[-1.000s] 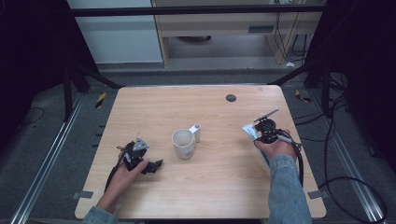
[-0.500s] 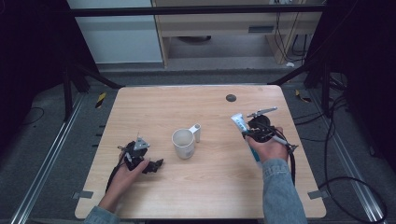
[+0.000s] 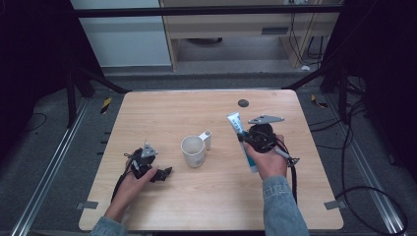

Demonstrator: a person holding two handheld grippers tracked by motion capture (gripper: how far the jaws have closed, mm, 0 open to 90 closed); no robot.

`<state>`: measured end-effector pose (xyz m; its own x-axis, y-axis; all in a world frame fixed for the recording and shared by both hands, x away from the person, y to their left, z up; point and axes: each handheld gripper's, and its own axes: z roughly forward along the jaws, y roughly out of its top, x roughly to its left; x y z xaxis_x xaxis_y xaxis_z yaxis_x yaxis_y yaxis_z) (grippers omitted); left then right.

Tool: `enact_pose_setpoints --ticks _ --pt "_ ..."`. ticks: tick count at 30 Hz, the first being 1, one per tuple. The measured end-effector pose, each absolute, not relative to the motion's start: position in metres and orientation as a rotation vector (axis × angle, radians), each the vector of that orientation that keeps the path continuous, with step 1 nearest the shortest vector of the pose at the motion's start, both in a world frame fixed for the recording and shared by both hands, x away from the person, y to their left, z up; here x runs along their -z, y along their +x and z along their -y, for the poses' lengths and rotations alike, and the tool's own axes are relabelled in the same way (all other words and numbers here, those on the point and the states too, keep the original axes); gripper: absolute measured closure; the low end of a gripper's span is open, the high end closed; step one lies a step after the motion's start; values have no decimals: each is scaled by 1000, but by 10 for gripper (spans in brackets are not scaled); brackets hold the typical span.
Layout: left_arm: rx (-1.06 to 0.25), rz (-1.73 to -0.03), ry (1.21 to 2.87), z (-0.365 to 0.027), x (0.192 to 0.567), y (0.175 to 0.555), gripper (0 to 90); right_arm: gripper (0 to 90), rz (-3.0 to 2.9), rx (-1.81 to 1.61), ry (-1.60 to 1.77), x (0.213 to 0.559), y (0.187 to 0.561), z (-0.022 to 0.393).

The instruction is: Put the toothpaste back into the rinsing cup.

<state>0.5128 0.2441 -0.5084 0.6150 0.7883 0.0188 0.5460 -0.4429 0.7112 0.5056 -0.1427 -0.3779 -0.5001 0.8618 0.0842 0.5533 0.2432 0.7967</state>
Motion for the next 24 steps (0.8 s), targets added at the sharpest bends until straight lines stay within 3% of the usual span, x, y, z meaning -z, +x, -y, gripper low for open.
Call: enact_pose_setpoints --ticks 24 --pt "-470 -1072 2146 -242 509 511 0 784 -2003 -1359 1215 357 521 91"
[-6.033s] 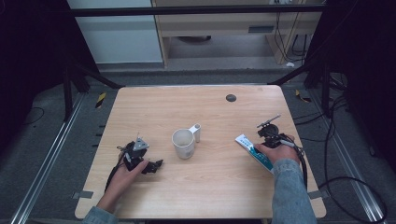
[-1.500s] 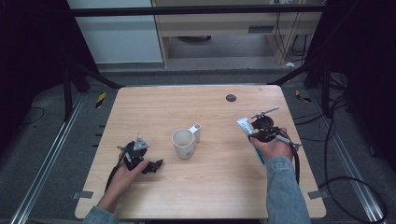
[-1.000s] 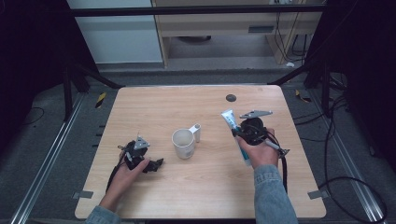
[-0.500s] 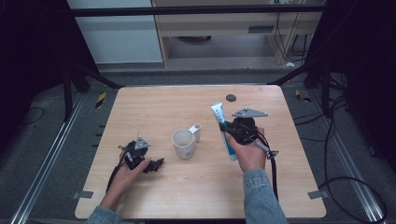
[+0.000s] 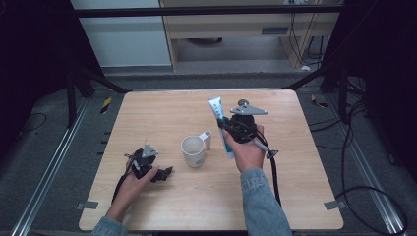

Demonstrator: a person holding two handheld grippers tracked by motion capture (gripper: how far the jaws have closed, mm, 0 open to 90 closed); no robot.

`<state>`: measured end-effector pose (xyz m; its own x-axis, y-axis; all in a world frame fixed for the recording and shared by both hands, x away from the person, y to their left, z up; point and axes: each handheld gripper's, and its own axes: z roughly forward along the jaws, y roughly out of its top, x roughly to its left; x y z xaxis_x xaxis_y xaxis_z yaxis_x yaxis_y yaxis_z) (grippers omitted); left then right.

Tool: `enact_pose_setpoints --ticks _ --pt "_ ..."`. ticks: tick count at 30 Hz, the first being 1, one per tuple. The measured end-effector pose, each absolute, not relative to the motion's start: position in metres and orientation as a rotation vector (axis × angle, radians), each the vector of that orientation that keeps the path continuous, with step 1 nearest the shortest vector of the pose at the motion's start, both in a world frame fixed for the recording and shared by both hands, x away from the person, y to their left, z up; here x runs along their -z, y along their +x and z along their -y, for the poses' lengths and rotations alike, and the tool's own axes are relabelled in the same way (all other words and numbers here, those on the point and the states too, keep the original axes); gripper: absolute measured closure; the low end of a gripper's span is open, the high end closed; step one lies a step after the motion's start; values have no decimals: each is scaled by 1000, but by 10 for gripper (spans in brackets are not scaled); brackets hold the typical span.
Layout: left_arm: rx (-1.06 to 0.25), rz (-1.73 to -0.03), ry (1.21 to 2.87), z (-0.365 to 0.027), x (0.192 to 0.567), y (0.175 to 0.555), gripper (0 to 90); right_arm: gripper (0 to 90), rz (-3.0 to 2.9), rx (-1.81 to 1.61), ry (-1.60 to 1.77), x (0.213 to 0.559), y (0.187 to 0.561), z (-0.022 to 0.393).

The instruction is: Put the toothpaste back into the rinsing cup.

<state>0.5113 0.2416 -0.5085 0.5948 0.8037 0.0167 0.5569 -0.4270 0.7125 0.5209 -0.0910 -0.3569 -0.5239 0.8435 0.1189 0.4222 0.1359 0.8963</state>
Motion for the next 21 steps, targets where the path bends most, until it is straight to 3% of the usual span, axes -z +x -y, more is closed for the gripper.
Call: enact_pose_setpoints --ticks 21 --pt "-465 -1053 2154 -239 508 519 0 783 -1876 -1421 1170 335 526 55"
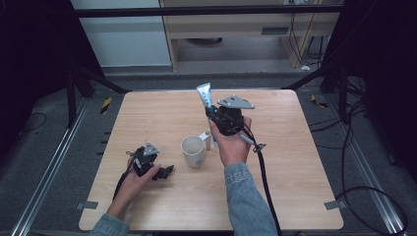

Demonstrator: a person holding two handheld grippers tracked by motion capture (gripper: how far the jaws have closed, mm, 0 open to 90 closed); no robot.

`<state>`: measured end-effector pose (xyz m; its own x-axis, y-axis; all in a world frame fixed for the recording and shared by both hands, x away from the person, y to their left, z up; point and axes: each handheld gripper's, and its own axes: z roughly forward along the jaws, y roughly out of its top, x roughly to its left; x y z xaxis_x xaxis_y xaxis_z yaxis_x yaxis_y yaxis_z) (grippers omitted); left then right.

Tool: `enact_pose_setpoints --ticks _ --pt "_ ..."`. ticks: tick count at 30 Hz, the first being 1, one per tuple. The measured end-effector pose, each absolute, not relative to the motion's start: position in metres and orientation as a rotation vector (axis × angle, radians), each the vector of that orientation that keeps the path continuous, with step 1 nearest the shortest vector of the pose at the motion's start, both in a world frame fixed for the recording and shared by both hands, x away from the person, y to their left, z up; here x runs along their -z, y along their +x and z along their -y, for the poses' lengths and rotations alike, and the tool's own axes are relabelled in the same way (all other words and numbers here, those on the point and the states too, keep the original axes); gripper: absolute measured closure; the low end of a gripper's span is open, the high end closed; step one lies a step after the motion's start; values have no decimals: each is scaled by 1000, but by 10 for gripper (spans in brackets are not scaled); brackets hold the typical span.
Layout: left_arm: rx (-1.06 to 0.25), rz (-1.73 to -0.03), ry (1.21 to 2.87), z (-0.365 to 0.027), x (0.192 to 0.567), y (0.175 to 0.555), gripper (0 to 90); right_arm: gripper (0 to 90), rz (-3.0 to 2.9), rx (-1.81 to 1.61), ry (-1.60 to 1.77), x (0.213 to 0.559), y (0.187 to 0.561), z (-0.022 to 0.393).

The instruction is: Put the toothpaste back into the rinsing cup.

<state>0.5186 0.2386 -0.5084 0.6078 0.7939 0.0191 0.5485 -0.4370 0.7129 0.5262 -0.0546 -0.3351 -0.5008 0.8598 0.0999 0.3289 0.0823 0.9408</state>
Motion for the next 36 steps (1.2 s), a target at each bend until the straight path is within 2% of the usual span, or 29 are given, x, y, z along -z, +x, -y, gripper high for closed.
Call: enact_pose_setpoints --ticks 14,36 --pt "-468 -1058 2151 -238 508 516 0 783 -1717 -1475 1150 324 518 43" --pt "-461 -1045 2157 -239 508 516 0 783 -1623 -1531 1127 335 522 21"
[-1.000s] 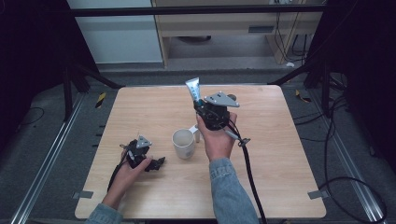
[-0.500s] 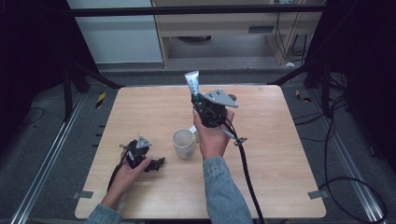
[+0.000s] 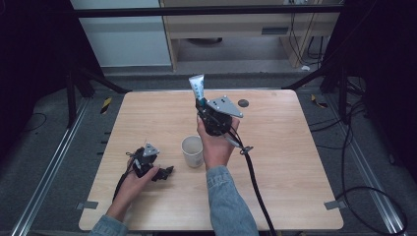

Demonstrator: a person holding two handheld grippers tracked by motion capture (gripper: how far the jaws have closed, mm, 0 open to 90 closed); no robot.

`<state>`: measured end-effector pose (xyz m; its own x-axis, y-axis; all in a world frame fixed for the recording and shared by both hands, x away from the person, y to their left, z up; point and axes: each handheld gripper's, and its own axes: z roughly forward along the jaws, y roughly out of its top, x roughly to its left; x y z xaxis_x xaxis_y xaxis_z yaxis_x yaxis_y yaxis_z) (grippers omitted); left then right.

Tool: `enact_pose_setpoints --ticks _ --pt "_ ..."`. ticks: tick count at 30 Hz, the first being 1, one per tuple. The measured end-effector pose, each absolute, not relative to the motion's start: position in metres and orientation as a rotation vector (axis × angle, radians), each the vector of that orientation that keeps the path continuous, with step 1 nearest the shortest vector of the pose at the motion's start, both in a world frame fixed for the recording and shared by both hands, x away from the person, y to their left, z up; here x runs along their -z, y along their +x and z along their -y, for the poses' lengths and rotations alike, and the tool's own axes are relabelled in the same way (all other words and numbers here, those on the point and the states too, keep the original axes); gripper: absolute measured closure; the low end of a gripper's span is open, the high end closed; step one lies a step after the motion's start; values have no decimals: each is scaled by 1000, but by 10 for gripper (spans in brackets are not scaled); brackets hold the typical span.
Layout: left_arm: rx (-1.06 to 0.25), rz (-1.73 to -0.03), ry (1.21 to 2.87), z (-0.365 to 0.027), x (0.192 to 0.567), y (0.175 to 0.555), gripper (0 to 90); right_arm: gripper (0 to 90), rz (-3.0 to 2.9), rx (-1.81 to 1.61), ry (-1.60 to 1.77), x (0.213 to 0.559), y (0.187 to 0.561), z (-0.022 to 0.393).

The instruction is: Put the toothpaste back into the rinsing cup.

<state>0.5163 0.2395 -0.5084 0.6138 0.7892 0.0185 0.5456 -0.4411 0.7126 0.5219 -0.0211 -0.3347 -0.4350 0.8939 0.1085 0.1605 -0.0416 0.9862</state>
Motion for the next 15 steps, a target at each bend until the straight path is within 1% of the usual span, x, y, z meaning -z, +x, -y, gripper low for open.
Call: enact_pose_setpoints --ticks 15 --pt "-457 -1037 2160 -240 508 516 0 782 -1581 -1595 1110 343 518 8"
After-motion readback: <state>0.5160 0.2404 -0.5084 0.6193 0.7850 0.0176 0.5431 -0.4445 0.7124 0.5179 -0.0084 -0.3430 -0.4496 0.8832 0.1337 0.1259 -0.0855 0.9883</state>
